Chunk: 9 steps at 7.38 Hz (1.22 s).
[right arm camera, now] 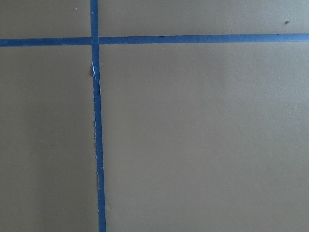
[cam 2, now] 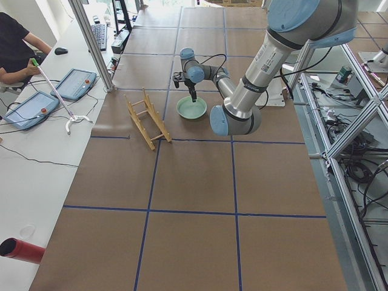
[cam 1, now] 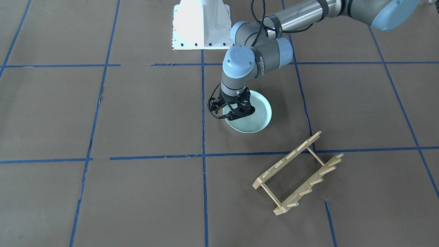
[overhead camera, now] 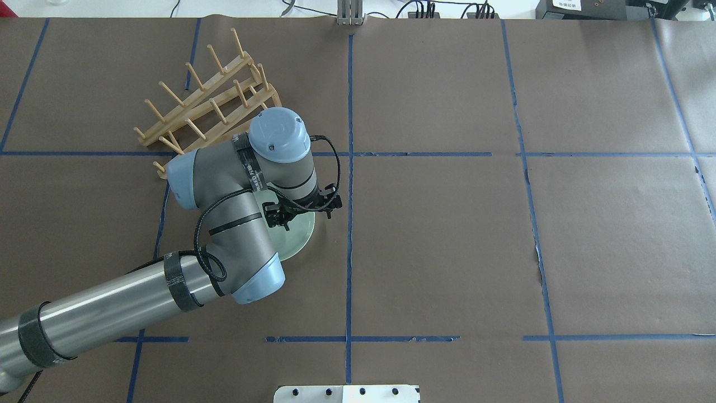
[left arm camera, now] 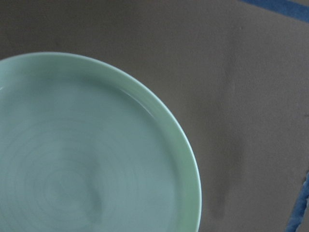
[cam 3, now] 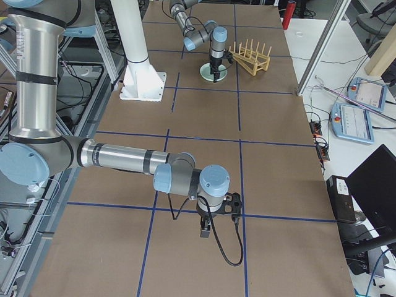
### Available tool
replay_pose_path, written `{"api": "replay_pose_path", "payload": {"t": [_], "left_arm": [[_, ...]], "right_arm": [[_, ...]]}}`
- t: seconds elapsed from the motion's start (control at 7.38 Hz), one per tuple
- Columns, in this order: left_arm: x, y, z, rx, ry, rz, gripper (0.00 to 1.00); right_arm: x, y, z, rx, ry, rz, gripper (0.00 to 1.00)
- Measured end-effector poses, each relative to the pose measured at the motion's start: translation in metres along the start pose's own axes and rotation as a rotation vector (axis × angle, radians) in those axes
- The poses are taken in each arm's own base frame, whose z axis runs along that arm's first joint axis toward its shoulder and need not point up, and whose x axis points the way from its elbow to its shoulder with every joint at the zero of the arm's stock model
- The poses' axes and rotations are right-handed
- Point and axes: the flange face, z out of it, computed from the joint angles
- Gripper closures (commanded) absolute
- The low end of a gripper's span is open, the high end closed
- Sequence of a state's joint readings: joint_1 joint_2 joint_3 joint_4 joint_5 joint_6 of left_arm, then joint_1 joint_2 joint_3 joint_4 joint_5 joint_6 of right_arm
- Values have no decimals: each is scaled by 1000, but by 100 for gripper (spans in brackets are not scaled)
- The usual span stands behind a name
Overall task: Place plate on rack
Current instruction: 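Move the left gripper over the pale green plate and lower it, then close the left gripper on the plate's rim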
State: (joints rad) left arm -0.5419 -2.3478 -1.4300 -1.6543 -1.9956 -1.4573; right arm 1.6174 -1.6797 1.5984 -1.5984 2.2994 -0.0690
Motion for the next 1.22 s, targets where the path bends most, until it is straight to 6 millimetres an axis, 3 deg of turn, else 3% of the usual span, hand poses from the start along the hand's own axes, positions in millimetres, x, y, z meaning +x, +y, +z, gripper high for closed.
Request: {"api": "replay_pose_path", "payload": {"t": [0.14,0.27,0.41,0.54,0.68,0.95,1.22], "left_arm": [[2,-2,1,21,-5,3,23],[5,-5,2,41,-11,9,31],[6,-7,3,51,-16,19,53],[6,-8,4,55,-20,24,66],[6,-8,6,55,-22,26,69],[6,-5,10,55,-28,30,100],[7,-3,9,55,-28,32,100]], "right_arm": [[0,0,0,0,0,0,0],[0,0,0,0,0,0,0],[0,0,0,0,0,0,0],[0,0,0,0,0,0,0],[0,0,0,0,0,0,0],[0,0,0,0,0,0,0],[0,0,0,0,0,1,0]]}}
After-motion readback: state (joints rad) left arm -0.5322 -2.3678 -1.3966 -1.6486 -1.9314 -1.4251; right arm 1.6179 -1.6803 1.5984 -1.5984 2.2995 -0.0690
